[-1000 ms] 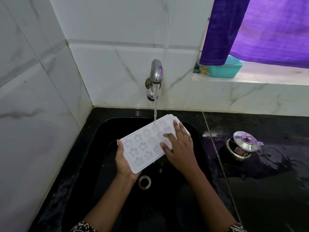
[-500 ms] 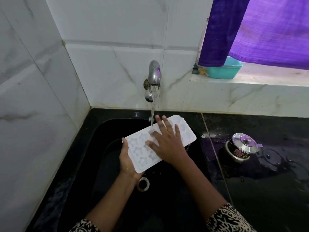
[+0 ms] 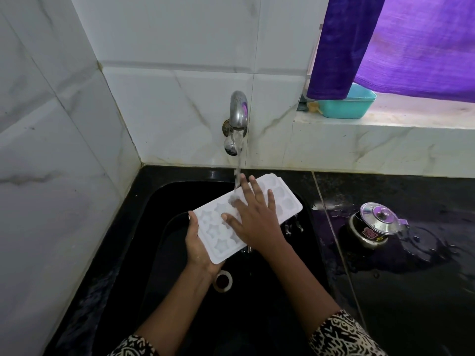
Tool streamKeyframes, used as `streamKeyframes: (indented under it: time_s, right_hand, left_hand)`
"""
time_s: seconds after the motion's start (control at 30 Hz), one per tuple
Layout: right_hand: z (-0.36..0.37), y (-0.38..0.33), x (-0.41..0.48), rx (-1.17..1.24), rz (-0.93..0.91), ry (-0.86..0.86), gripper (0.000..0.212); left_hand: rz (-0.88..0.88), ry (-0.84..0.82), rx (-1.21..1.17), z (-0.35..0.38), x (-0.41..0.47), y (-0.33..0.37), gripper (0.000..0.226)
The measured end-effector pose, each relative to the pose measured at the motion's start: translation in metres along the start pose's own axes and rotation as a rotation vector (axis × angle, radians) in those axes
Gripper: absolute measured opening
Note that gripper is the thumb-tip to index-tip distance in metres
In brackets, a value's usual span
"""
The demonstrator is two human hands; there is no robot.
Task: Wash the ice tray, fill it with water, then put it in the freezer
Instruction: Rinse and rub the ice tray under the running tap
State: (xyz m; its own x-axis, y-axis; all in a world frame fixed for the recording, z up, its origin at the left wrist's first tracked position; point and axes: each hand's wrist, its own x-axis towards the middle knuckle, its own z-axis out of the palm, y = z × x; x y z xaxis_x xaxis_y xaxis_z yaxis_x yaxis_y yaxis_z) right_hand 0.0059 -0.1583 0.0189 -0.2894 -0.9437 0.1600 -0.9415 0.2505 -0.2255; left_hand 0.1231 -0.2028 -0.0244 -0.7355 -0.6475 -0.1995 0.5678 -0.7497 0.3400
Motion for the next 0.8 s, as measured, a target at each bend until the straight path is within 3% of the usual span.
streamKeyframes:
  time_s: [0.1,0.23,0.37,0.53,0.67,0.8]
  right_hand:
    - [-0.001,0.006,-0.001,0.008,-0.007,-0.049,0.054]
    - [0.001,0.005,0.004,0.030,0.036,0.095,0.067]
    - [0.004,0.001,-0.003,0.015,-0.011,0.009,0.076]
    - [0.002,0.007,0.000,0.021,0.043,0.132,0.066]
    - [0.000,0.001,0.000,0.001,-0.016,0.018,0.076]
    - [-0.006,0.006,0.003,0.034,0.067,0.073,0.075]
  left_hand:
    - [0.003,-0.024,0.027,0.000,0.000,0.006,0.082]
    - [-0.024,-0.005,-0.001,0.003,-0.002,0.001,0.081]
    - [-0.033,-0.048,0.000,0.002,-0.003,0.004,0.085]
    - [-0.068,-0.100,-0.049,0.002,-0.004,0.000,0.083]
    - [-0.043,-0.001,0.062,0.005,-0.002,0.005,0.085]
    - [-0.029,0.031,0.064,0.007,-0.002,0.002,0.083]
